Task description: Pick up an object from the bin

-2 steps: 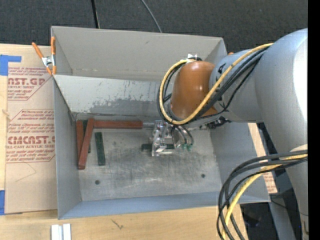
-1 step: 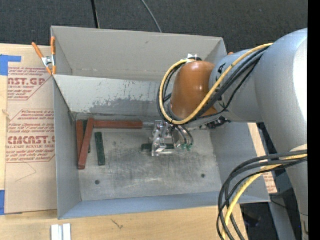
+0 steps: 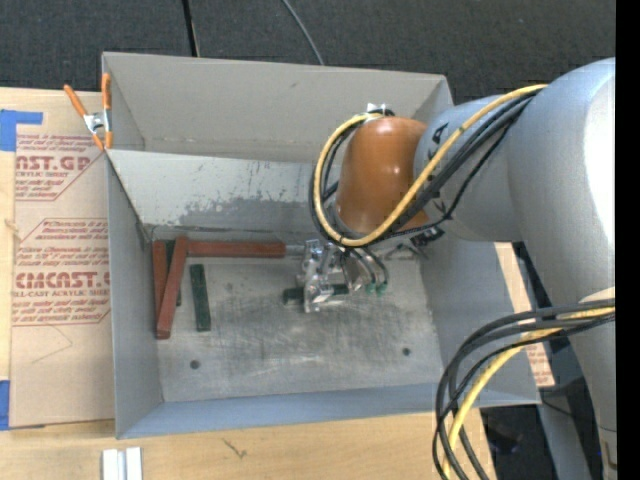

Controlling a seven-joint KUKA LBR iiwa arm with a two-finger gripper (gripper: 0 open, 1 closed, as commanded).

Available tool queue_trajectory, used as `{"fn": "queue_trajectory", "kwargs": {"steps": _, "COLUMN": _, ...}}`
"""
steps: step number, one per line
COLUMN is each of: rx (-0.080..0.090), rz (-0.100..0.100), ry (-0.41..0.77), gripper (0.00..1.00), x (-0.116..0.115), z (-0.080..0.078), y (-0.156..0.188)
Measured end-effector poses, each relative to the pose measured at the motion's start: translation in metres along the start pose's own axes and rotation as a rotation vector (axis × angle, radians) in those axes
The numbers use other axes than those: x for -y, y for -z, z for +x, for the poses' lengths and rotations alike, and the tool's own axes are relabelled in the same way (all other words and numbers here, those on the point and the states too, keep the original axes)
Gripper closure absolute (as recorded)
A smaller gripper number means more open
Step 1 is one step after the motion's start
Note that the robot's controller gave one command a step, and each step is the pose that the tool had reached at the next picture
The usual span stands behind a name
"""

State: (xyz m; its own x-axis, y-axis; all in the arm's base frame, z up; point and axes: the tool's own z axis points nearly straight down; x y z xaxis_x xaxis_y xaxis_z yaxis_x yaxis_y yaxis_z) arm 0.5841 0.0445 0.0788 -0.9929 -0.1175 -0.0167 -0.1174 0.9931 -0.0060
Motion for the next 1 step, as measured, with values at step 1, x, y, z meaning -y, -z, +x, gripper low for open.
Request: {"fn": "queue_trajectory", "kwargs": {"steps": 1, "rx": -0.02, "rz": -0.007, "ry": -0.045, "gripper": 1.0, "x": 0.0706, "z": 0.0716, "y": 0.1988}}
